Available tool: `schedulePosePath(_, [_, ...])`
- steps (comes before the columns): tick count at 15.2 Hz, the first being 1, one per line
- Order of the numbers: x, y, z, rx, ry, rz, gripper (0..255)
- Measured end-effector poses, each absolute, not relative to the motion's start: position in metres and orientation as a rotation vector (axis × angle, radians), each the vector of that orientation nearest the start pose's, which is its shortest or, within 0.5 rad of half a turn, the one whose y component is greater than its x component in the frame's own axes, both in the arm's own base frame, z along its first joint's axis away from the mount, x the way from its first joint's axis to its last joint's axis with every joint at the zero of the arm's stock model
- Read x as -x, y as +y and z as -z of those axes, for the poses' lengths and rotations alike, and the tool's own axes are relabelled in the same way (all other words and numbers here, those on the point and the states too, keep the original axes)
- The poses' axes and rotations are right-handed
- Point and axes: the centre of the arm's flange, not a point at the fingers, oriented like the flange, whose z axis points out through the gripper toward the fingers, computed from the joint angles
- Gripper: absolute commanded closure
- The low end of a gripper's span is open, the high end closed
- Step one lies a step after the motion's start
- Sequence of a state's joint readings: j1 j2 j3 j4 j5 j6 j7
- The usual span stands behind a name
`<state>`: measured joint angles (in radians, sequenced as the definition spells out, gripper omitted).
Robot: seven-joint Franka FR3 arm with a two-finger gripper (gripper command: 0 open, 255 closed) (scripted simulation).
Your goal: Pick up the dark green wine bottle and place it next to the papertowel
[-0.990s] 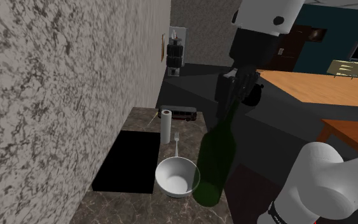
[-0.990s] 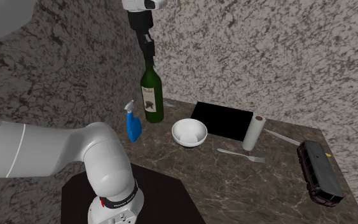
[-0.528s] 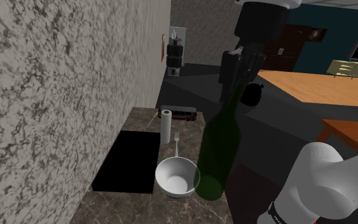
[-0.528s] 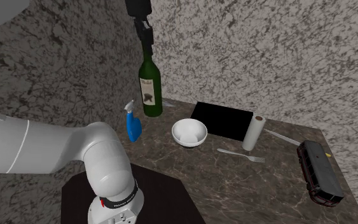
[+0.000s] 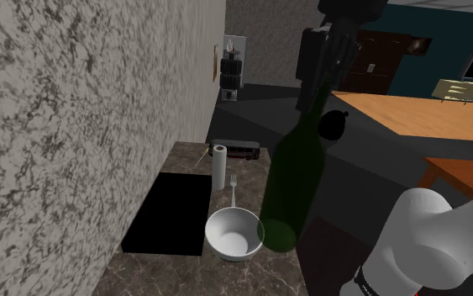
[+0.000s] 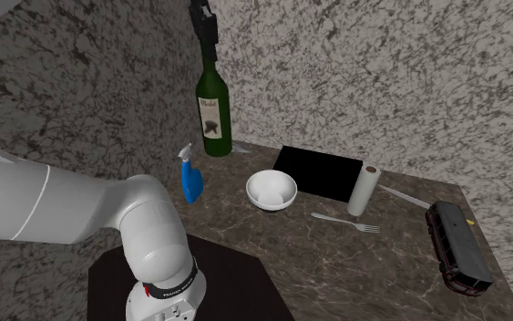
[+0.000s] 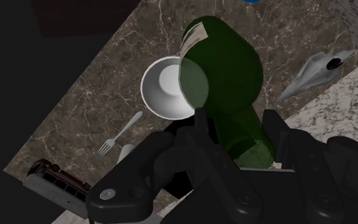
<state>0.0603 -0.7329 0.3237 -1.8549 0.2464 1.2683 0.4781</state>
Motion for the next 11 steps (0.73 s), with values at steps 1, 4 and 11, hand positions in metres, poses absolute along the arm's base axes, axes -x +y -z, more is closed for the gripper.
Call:
schedulePosePath(1, [-0.224, 0.199, -0.756, 3.079, 0.114, 0.146, 255])
schedulePosePath(4, [-0.224, 0.199, -0.773, 3.079, 0.114, 0.146, 255])
schedulePosePath(11, [-0.224, 0.2, -0.809, 3.079, 0.114, 0.146, 255])
